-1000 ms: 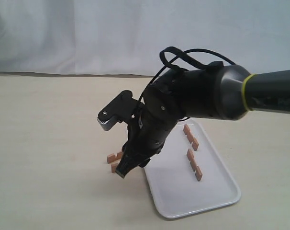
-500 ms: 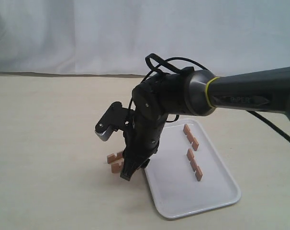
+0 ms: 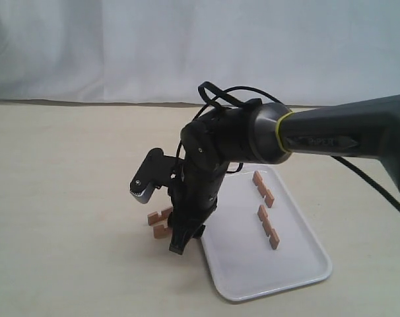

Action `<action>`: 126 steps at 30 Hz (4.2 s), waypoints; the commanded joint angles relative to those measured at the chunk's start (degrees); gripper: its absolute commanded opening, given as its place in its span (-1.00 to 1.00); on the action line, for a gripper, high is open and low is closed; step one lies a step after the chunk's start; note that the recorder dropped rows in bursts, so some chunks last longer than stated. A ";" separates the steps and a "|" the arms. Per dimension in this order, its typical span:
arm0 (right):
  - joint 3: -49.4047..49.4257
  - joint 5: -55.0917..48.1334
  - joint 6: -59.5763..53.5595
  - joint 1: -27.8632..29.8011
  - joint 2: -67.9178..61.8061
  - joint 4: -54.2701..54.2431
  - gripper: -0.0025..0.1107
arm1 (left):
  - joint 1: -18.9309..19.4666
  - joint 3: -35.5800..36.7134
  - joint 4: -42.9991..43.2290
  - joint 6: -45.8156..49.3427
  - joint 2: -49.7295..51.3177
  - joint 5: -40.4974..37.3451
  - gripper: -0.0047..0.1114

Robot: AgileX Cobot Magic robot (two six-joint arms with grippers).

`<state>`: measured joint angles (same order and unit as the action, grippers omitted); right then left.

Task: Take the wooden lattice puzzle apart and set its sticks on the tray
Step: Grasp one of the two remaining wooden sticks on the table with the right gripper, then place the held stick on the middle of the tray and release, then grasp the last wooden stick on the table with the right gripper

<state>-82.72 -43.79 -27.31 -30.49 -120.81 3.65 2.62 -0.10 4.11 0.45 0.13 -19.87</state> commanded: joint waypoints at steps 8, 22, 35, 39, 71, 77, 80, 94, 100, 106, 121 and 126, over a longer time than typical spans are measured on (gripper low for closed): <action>-0.34 3.10 -8.27 0.34 -2.32 -6.00 -0.02 | -0.05 0.10 -0.26 -0.05 -0.13 0.98 -0.92; -0.34 2.15 -12.84 0.34 -0.80 -12.05 -0.88 | -0.05 0.10 -0.26 -0.05 -0.13 0.98 -0.92; 3.19 4.47 2.80 12.88 8.84 -13.41 -0.88 | -0.05 0.10 -0.26 -0.05 -0.13 0.98 -0.92; 6.48 11.07 7.70 16.31 7.03 -13.41 -0.88 | -0.05 0.10 -0.26 -0.05 -0.13 0.98 -0.92; 4.17 12.49 18.21 16.98 9.93 -10.71 -0.13 | -0.05 0.10 -0.26 -0.05 -0.13 0.98 -0.92; 3.00 13.22 5.49 9.14 11.89 -13.14 -0.10 | -0.05 0.10 -0.26 -0.05 -0.13 0.98 -0.92; -0.10 10.53 4.95 5.98 10.35 -13.03 0.09 | 0.07 0.10 -0.13 -0.05 -0.13 0.98 -0.92; -10.20 0.42 -5.44 -3.00 -2.22 -7.15 0.25 | 0.07 0.10 -0.27 -0.05 -0.13 0.98 -0.92; -10.97 -1.64 -3.93 -2.89 -4.76 0.37 0.25 | 0.07 0.10 -0.27 -0.05 -0.13 0.98 -0.92; -11.21 -1.06 -3.70 -2.89 -6.14 5.35 0.25 | 0.07 0.10 -0.27 -0.05 -0.13 0.98 -0.92; -11.22 2.55 -4.61 -2.89 -7.79 6.49 -0.06 | 0.07 0.10 -0.27 -0.05 -0.13 0.98 -0.92; -11.22 2.82 -4.61 -2.89 -9.06 6.32 -0.38 | 0.07 0.10 -0.27 -0.05 -0.13 0.98 -0.92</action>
<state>-93.61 -41.68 -31.23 -33.49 -128.93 9.73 2.62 -0.10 4.11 0.45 0.13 -19.87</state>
